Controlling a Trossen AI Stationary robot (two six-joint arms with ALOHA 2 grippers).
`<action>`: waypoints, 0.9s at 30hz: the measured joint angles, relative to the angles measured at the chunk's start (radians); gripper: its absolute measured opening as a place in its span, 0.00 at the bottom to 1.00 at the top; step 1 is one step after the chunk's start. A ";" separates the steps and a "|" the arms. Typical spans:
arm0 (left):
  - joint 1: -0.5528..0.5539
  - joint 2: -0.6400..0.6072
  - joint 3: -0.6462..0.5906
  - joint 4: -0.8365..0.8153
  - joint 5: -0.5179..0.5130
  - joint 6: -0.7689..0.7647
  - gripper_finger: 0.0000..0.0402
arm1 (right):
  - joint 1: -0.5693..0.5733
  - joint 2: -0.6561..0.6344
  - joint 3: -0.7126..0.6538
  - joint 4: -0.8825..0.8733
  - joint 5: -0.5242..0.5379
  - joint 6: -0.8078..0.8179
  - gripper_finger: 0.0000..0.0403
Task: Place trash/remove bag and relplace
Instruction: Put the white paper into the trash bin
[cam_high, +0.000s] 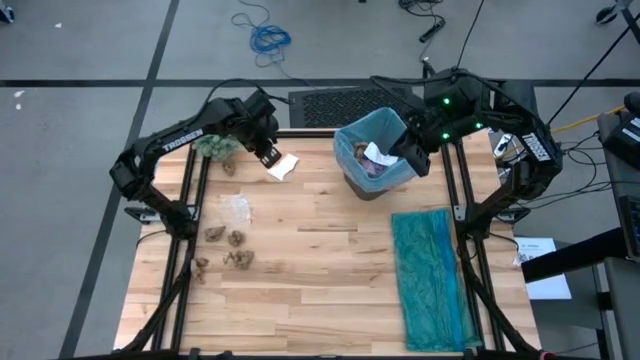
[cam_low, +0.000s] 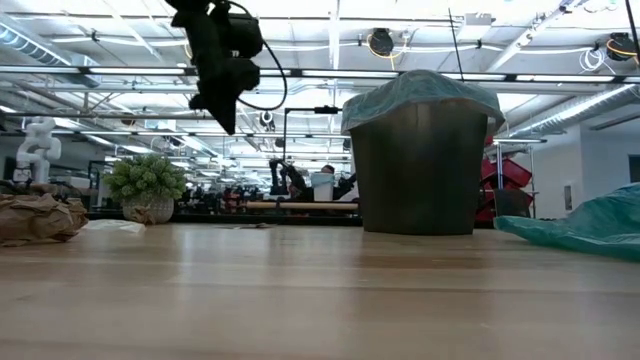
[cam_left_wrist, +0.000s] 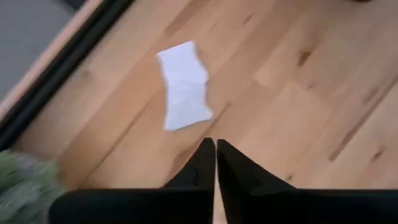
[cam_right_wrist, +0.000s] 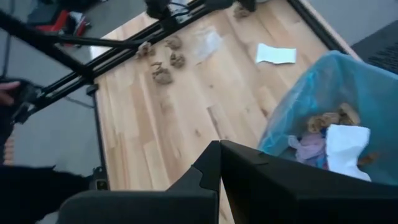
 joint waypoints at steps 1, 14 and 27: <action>0.000 0.000 -0.012 0.019 0.018 0.001 0.01 | 0.002 0.000 0.000 0.000 0.005 0.007 0.00; -0.073 0.122 -0.083 0.062 0.043 -0.029 0.41 | 0.001 0.000 0.000 0.000 0.007 0.020 0.00; -0.132 0.368 -0.086 0.140 -0.122 -0.080 0.55 | 0.001 0.000 0.000 0.000 0.031 0.020 0.00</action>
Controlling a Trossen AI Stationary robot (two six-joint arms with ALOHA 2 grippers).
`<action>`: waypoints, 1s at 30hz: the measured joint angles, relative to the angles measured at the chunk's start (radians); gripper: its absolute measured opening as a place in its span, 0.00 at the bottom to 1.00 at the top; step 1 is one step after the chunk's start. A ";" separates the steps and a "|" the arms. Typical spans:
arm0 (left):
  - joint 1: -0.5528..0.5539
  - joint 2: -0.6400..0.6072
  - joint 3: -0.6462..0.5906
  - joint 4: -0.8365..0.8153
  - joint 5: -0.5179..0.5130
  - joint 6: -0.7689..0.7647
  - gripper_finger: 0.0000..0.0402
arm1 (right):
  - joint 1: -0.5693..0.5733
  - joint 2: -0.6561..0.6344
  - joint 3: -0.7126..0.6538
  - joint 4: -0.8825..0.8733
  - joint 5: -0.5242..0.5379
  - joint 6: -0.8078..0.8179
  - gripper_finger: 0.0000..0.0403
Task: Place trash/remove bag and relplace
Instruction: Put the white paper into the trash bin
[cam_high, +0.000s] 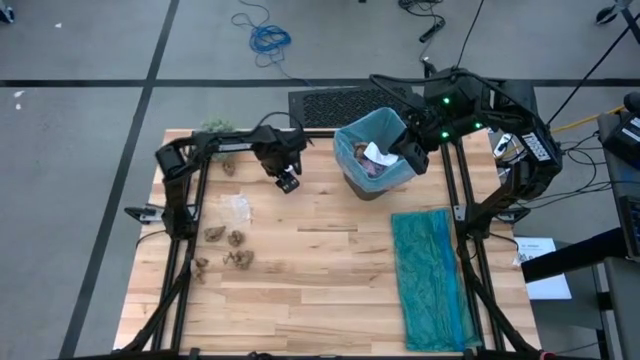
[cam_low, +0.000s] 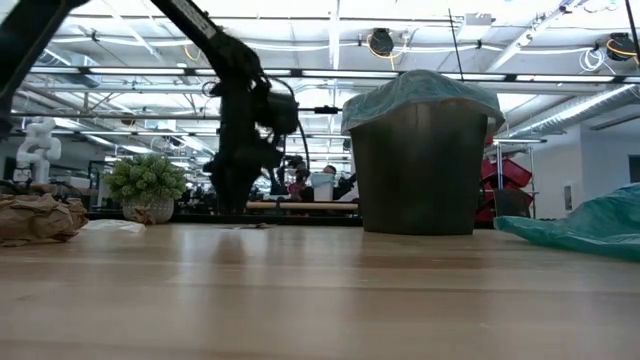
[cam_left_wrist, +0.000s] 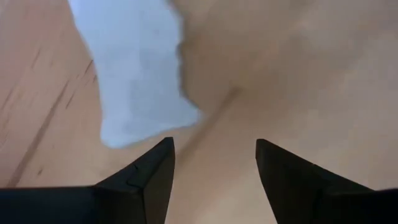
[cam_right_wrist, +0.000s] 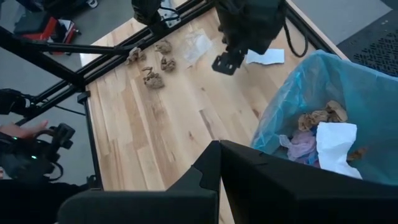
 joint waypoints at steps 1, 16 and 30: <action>0.000 0.014 0.000 0.001 -0.027 0.000 0.55 | 0.000 0.000 0.000 0.000 0.000 0.000 0.00; 0.011 0.088 0.007 0.094 -0.054 0.010 0.45 | 0.000 0.000 0.000 0.000 -0.001 0.000 0.00; 0.013 0.077 0.002 0.094 0.084 0.067 0.00 | 0.000 0.000 0.000 0.000 -0.002 -0.003 0.00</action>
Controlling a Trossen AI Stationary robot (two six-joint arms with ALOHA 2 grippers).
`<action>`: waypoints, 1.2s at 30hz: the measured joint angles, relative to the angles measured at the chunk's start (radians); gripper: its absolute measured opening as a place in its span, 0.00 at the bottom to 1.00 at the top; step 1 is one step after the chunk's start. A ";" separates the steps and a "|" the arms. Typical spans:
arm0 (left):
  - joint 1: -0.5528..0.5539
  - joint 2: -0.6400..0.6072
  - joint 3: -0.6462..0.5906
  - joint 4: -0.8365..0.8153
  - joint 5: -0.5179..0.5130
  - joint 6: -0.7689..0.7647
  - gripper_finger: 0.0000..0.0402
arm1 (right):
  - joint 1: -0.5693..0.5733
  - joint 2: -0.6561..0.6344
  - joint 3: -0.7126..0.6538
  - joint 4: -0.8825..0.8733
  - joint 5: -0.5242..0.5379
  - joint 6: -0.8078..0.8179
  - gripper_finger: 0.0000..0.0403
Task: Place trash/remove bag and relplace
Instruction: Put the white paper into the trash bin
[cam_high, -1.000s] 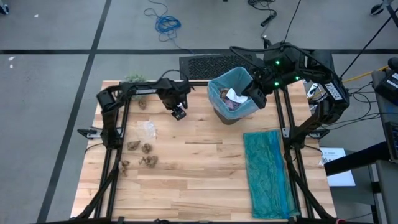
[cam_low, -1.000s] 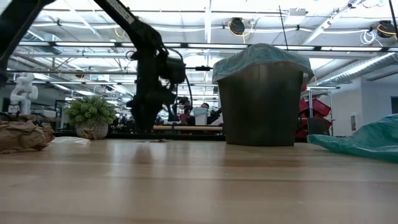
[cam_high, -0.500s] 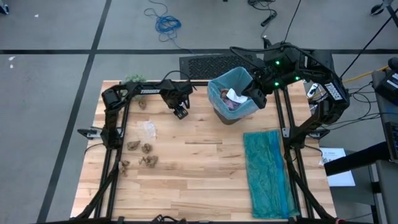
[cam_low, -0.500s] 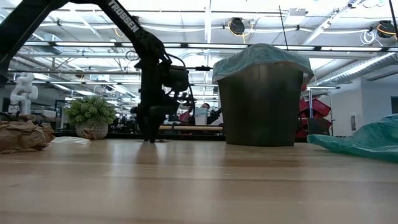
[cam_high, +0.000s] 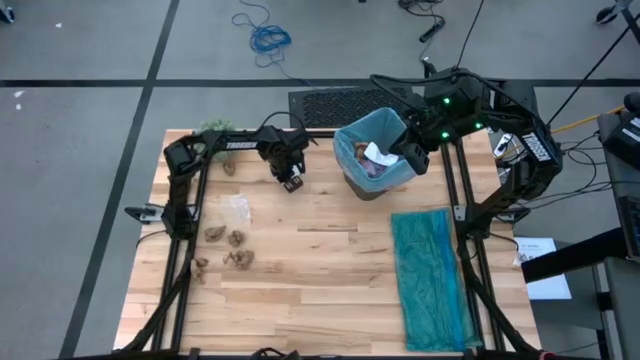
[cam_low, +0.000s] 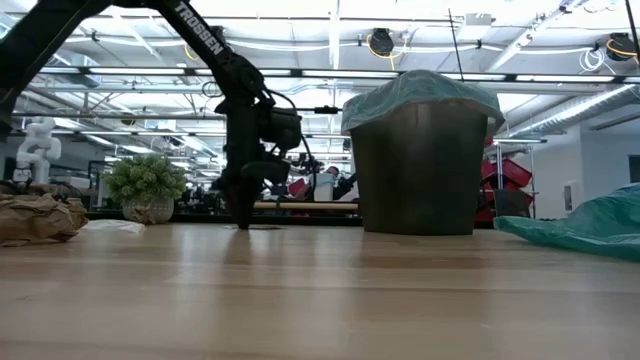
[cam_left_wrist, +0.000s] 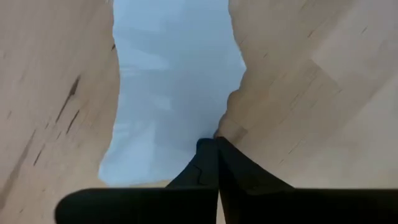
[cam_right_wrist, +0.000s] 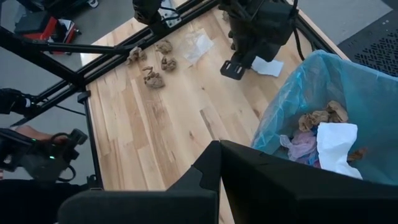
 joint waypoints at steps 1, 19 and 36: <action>0.000 -0.012 -0.002 -0.006 -0.001 0.011 0.00 | 0.000 0.000 0.000 0.000 0.000 -0.002 0.00; -0.064 -0.145 0.017 0.016 -0.026 0.014 0.14 | 0.000 0.000 0.000 0.000 0.001 -0.026 0.00; -0.127 0.009 0.020 0.059 -0.230 0.074 0.44 | -0.002 0.000 0.000 0.003 0.001 -0.031 0.00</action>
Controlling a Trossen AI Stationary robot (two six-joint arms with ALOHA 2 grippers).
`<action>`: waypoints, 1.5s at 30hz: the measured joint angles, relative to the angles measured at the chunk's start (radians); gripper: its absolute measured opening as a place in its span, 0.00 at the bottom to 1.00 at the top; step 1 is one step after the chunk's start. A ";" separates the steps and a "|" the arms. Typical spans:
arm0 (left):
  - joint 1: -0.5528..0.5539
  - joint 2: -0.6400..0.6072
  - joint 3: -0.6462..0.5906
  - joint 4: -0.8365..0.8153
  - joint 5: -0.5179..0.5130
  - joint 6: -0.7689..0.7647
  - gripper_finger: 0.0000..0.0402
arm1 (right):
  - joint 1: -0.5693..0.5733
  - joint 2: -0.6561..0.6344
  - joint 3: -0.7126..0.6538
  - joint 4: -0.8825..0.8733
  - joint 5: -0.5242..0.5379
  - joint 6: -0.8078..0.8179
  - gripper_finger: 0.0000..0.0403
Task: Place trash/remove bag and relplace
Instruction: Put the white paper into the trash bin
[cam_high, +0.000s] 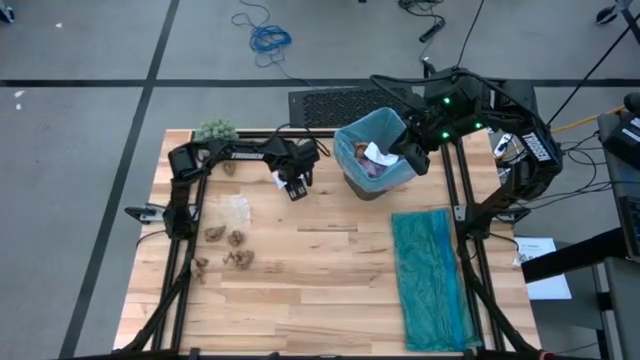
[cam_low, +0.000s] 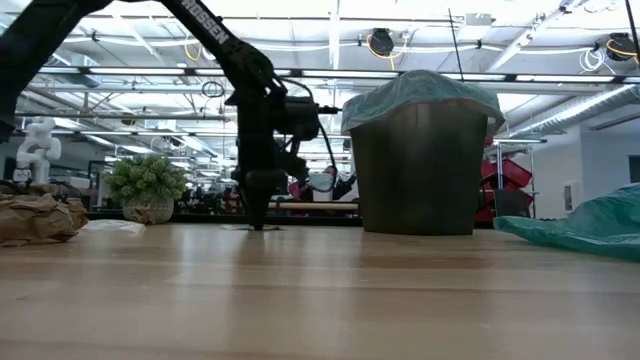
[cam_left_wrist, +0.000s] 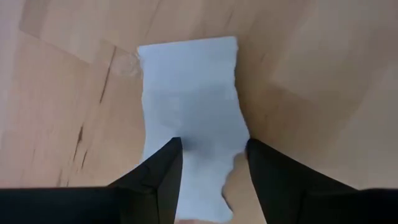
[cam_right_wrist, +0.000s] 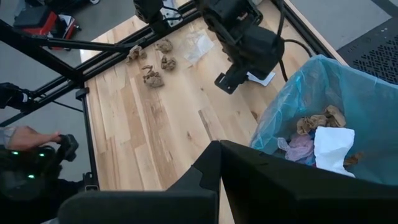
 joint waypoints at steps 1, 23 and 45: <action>0.000 0.010 0.001 0.002 -0.016 0.001 0.44 | 0.000 0.000 0.000 0.000 0.000 0.003 0.00; 0.005 -0.014 0.013 -0.026 0.014 0.018 0.00 | 0.000 0.000 0.000 0.019 0.000 -0.018 0.00; 0.024 -0.535 0.017 0.086 0.228 -0.191 0.00 | 0.000 0.000 0.000 0.090 0.034 -0.072 0.00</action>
